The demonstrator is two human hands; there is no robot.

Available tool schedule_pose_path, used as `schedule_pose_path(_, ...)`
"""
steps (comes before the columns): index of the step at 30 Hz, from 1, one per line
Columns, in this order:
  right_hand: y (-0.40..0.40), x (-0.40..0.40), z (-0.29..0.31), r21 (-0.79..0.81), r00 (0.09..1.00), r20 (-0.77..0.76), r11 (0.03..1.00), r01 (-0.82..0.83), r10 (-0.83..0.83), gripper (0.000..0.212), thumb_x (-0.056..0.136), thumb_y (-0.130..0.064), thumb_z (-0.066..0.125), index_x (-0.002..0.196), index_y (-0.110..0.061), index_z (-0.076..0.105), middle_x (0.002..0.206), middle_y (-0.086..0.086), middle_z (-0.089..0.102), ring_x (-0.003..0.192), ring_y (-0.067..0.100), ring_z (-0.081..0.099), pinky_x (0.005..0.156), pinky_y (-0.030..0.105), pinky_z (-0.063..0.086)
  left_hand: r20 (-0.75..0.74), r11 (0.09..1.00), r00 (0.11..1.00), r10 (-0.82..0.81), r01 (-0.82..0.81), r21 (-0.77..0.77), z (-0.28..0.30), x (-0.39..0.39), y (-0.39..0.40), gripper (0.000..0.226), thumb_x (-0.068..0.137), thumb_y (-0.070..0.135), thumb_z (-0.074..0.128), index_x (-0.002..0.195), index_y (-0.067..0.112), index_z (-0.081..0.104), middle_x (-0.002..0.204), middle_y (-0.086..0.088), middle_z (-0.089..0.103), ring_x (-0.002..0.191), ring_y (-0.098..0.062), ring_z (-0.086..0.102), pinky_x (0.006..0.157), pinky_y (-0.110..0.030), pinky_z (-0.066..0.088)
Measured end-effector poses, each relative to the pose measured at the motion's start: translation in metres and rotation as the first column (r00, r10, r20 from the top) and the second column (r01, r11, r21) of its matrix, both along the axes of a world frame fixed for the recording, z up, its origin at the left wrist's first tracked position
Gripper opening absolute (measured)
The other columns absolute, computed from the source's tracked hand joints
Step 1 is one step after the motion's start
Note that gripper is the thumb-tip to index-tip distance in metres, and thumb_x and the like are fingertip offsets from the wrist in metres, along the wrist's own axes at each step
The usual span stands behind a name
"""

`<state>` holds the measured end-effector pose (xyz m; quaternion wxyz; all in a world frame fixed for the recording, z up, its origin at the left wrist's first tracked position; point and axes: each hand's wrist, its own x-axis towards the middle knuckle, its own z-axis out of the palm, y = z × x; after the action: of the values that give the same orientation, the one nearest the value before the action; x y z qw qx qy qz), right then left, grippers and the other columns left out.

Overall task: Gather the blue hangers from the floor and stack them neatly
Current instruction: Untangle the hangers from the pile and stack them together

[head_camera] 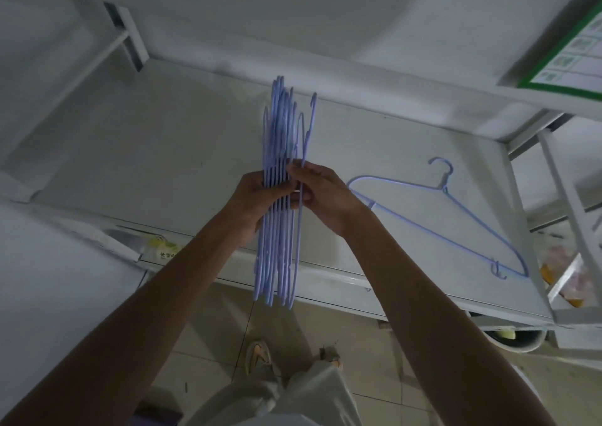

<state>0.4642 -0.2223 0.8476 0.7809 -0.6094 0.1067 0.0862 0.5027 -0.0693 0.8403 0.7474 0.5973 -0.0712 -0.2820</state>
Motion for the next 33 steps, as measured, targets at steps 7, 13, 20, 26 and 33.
schedule_pose_path(7, -0.007, 0.039, 0.016, -0.016, 0.998, -0.061, 0.999, -0.033, 0.032, 0.041, 0.100, -0.035, 0.064, 0.125, -0.004, 0.071, 0.104, 0.012, 0.076, 0.076, 0.017, 0.074, 0.060, 0.029, 0.058, 0.091, 0.999, 0.996, -0.016, 0.013, 0.032, 0.013, 0.026, -0.013, 0.028, 0.096, 0.011, 0.066, 0.120, -0.005, 0.067, 0.094, -0.015, 0.078, 0.081, -0.024, 0.078, 0.070, -0.031, 0.063)
schedule_pose_path(13, -0.024, 0.057, 0.014, 0.028, 0.997, -0.075, 1.000, 0.000, 0.002, 0.044, 0.106, -0.031, 0.055, 0.128, 0.006, 0.064, 0.066, -0.005, 0.076, 0.047, 0.003, 0.066, 0.043, 0.019, 0.052, 0.027, 0.995, 0.995, -0.097, 0.097, 0.004, -0.001, 0.039, -0.035, 0.031, 0.097, 0.011, 0.065, 0.123, -0.006, 0.063, 0.098, -0.019, 0.078, 0.086, -0.031, 0.077, 0.073, -0.038, 0.064)
schedule_pose_path(20, -0.026, 0.063, -0.006, 0.185, 0.991, -0.096, 0.980, -0.072, 0.091, 0.038, 0.104, -0.025, 0.055, 0.134, -0.002, 0.062, 0.122, 0.017, 0.074, 0.109, 0.027, 0.073, 0.085, 0.035, 0.061, -0.007, 0.972, 0.972, -0.235, 0.235, -0.002, -0.022, 0.036, -0.031, 0.029, 0.097, 0.017, 0.065, 0.116, -0.005, 0.065, 0.100, -0.023, 0.075, 0.089, -0.034, 0.076, 0.075, -0.040, 0.063)
schedule_pose_path(26, -0.027, 0.082, -0.004, 0.127, 0.983, -0.070, 0.979, -0.160, 0.169, 0.042, 0.104, -0.034, 0.056, 0.129, -0.002, 0.066, 0.122, 0.016, 0.074, 0.112, 0.028, 0.073, 0.085, 0.032, 0.061, -0.007, 0.965, 0.966, -0.257, 0.256, -0.055, -0.019, 0.045, -0.023, 0.025, 0.097, 0.016, 0.064, 0.119, 0.005, 0.068, 0.106, -0.017, 0.077, 0.097, -0.034, 0.075, 0.081, -0.039, 0.062)
schedule_pose_path(33, -0.010, 0.092, -0.004, 0.150, 0.954, -0.104, 0.953, -0.263, 0.280, 0.043, 0.105, -0.025, 0.056, 0.135, 0.006, 0.058, 0.127, 0.027, 0.068, 0.109, 0.035, 0.070, 0.097, 0.044, 0.058, -0.107, 0.970, 0.966, -0.236, 0.227, -0.089, -0.036, 0.029, 0.000, 0.040, 0.095, 0.029, 0.069, 0.121, -0.001, 0.068, 0.116, -0.026, 0.072, 0.107, -0.040, 0.071, 0.091, -0.047, 0.058)
